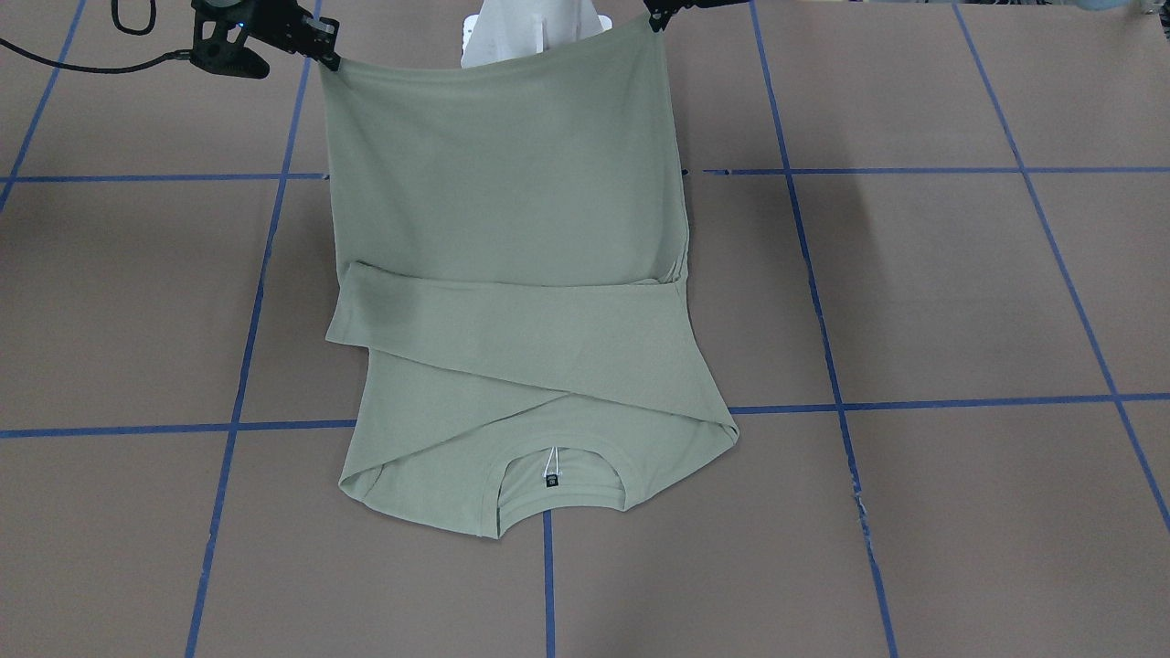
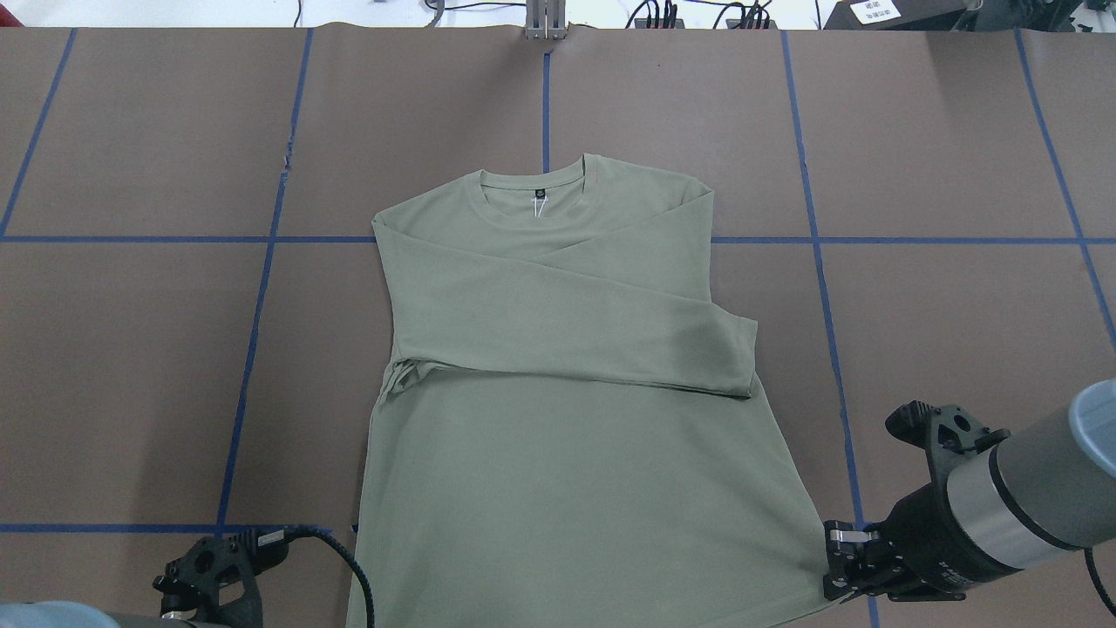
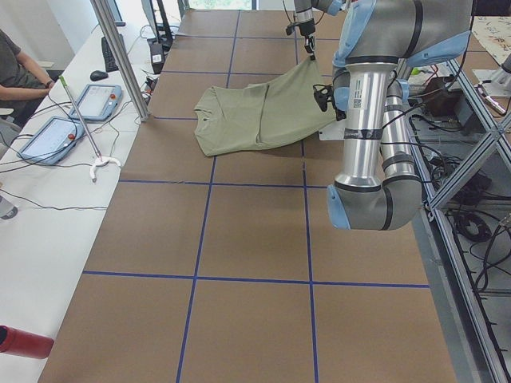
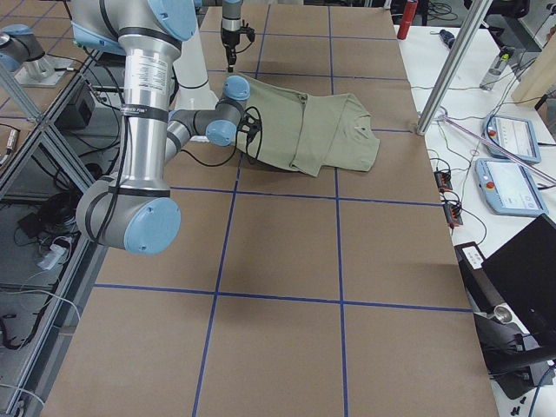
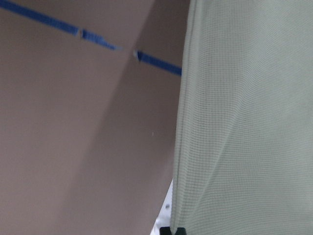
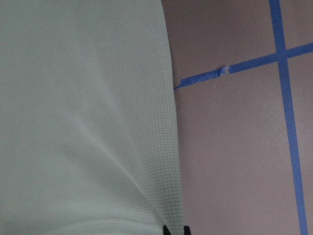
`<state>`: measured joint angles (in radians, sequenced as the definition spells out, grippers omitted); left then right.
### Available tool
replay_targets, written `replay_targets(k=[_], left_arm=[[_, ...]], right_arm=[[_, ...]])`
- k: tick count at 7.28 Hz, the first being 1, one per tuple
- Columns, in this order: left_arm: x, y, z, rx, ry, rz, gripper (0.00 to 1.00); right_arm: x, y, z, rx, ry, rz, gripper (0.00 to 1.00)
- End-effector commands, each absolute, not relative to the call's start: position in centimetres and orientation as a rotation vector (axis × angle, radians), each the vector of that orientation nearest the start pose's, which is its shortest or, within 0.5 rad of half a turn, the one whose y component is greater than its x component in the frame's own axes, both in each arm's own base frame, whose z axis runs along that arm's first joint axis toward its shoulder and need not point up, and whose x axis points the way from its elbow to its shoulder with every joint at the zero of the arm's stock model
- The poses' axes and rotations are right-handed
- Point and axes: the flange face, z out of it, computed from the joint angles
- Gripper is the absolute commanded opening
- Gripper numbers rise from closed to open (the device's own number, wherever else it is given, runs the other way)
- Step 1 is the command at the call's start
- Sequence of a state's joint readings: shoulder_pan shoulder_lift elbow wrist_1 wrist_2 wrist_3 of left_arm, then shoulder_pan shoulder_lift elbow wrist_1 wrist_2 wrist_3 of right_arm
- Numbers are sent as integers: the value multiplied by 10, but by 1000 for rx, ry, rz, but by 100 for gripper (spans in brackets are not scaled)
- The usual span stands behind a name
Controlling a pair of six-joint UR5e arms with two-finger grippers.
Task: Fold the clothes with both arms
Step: 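Lift the hem with both grippers and carry it toward the collar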
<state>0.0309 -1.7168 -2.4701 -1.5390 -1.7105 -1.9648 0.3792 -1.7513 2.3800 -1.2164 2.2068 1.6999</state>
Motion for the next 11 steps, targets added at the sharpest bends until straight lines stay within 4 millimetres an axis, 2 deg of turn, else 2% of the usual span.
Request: replay_targets(k=[1, 2, 4, 5, 6, 7, 8, 9, 10, 11], left_arm=[[391, -112, 210, -338, 962, -278, 0], [393, -123, 211, -318, 963, -296, 0], [377, -167, 207, -236, 1000, -350, 0], [361, -203, 206, -175, 1016, -407, 0], [348, -228, 206, -131, 1021, -407, 0], [356, -250, 214, -115, 999, -435, 0], [379, -280, 205, -93, 1004, -475, 0], [381, -306, 196, -67, 1013, -520, 0], [366, -325, 194, -28, 1020, -534, 0], [349, -346, 194, 30, 1016, -523, 0]], right_arm=[[-297, -218, 303, -427, -1042, 175, 0], [-298, -237, 305, -399, -1054, 212, 0], [-306, -290, 294, -313, -1111, 262, 0], [-307, -311, 288, -280, -1132, 283, 0], [-301, -333, 282, -246, -1151, 320, 0], [-289, -347, 284, -191, -1157, 304, 0], [-285, -359, 292, -155, -1147, 293, 0], [-290, -380, 289, -137, -1151, 312, 0], [-299, -398, 285, -126, -1155, 324, 0], [-297, -414, 289, -119, -1148, 349, 0]])
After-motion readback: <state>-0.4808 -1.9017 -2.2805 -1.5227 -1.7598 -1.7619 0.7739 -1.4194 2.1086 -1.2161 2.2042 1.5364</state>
